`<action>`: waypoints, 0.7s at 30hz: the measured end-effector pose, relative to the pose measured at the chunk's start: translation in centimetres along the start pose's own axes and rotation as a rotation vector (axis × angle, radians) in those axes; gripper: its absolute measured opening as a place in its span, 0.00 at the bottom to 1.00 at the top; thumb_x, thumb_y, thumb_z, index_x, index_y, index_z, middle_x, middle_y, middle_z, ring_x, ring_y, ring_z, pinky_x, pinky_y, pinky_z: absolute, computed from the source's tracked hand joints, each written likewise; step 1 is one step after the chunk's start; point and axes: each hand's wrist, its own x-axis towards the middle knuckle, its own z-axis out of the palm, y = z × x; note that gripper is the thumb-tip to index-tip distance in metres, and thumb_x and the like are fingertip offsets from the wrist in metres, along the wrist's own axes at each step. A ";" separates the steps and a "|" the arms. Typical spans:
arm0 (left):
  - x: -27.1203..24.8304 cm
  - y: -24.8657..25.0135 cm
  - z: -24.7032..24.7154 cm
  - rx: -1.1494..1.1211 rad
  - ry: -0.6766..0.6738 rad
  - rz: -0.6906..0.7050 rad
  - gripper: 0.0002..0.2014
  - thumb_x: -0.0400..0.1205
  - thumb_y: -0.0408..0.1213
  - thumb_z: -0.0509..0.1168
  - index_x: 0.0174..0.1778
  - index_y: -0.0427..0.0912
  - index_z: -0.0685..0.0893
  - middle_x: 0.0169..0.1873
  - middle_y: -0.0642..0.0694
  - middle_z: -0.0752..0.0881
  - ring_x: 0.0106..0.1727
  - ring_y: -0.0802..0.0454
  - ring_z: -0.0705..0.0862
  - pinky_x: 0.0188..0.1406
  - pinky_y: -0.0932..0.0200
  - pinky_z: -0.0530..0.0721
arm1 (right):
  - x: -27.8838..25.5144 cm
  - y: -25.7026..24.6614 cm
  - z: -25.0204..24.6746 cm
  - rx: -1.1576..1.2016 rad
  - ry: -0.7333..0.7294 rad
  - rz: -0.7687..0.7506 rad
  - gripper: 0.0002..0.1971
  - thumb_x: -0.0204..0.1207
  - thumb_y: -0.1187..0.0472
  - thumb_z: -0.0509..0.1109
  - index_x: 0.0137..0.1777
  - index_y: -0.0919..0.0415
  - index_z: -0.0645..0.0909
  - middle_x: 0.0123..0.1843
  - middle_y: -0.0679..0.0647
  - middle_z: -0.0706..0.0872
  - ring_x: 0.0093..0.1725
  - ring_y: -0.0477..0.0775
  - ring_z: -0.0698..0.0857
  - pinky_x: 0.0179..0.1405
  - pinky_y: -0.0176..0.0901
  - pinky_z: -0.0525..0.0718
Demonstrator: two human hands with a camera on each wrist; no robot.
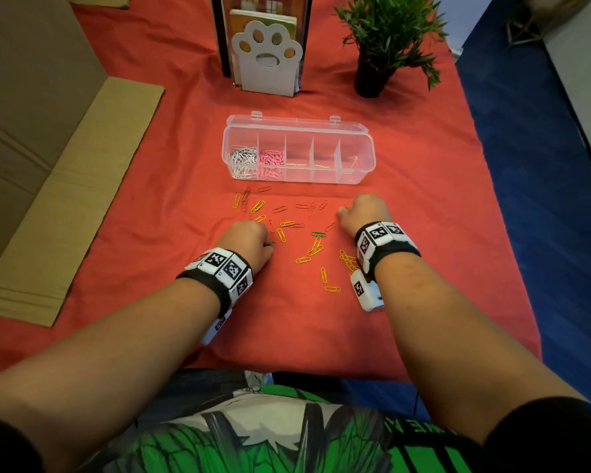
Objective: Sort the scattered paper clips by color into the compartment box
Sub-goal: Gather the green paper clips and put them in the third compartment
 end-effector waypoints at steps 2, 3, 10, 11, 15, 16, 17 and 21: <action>-0.1 0.1 0.0 -0.022 -0.020 -0.006 0.09 0.76 0.39 0.65 0.49 0.44 0.87 0.51 0.42 0.88 0.57 0.42 0.84 0.54 0.54 0.81 | 0.2 -0.3 0.1 -0.078 0.014 -0.068 0.18 0.77 0.58 0.64 0.58 0.72 0.80 0.62 0.69 0.81 0.62 0.68 0.82 0.59 0.52 0.80; -0.2 0.3 0.0 -0.023 -0.032 -0.008 0.09 0.76 0.38 0.64 0.48 0.43 0.87 0.51 0.42 0.88 0.57 0.41 0.84 0.53 0.53 0.81 | 0.3 -0.5 0.1 -0.114 0.017 -0.097 0.16 0.76 0.61 0.63 0.59 0.71 0.80 0.62 0.68 0.81 0.62 0.68 0.81 0.60 0.52 0.80; -0.2 1.5 -0.8 -0.345 -0.157 -0.164 0.07 0.79 0.37 0.58 0.41 0.39 0.79 0.41 0.37 0.82 0.45 0.41 0.81 0.41 0.53 0.75 | 0.7 -0.4 -0.3 -0.041 -0.132 -0.081 0.16 0.79 0.59 0.60 0.58 0.69 0.80 0.60 0.67 0.83 0.62 0.66 0.82 0.57 0.49 0.79; -0.2 1.8 -1.3 -0.577 -0.245 -0.218 0.07 0.77 0.36 0.57 0.38 0.38 0.78 0.36 0.38 0.80 0.38 0.43 0.79 0.34 0.54 0.74 | 0.5 -0.3 -0.5 0.109 -0.168 -0.035 0.12 0.78 0.59 0.60 0.53 0.65 0.81 0.52 0.64 0.84 0.56 0.63 0.83 0.50 0.47 0.78; 0.0 2.4 -2.6 -1.511 -0.394 -0.379 0.04 0.64 0.35 0.52 0.26 0.42 0.71 0.20 0.45 0.75 0.20 0.51 0.70 0.21 0.68 0.68 | -1.5 1.4 -1.3 1.258 -0.330 0.105 0.08 0.70 0.67 0.60 0.31 0.56 0.69 0.27 0.52 0.70 0.25 0.49 0.66 0.24 0.39 0.63; -0.1 2.5 -2.9 -1.602 -0.417 -0.365 0.05 0.62 0.37 0.53 0.26 0.42 0.72 0.21 0.45 0.77 0.20 0.51 0.72 0.21 0.68 0.71 | -2.2 2.1 -1.5 1.499 -0.386 0.099 0.07 0.68 0.68 0.58 0.32 0.56 0.70 0.27 0.52 0.72 0.26 0.48 0.66 0.24 0.38 0.65; 0.0 2.7 -3.1 -1.655 -0.433 -0.341 0.07 0.62 0.39 0.54 0.27 0.41 0.75 0.22 0.44 0.78 0.21 0.51 0.74 0.21 0.67 0.74 | -2.8 2.9 -1.8 1.677 -0.426 0.068 0.06 0.66 0.68 0.58 0.32 0.57 0.71 0.28 0.53 0.75 0.26 0.49 0.68 0.26 0.37 0.68; 1.1 4.2 -2.5 -1.595 -0.366 -0.398 0.11 0.77 0.40 0.56 0.31 0.43 0.79 0.20 0.50 0.77 0.18 0.58 0.74 0.17 0.71 0.72 | -4.2 5.9 -2.0 2.027 -0.404 0.027 0.05 0.58 0.62 0.59 0.33 0.58 0.76 0.32 0.55 0.79 0.28 0.50 0.72 0.29 0.38 0.70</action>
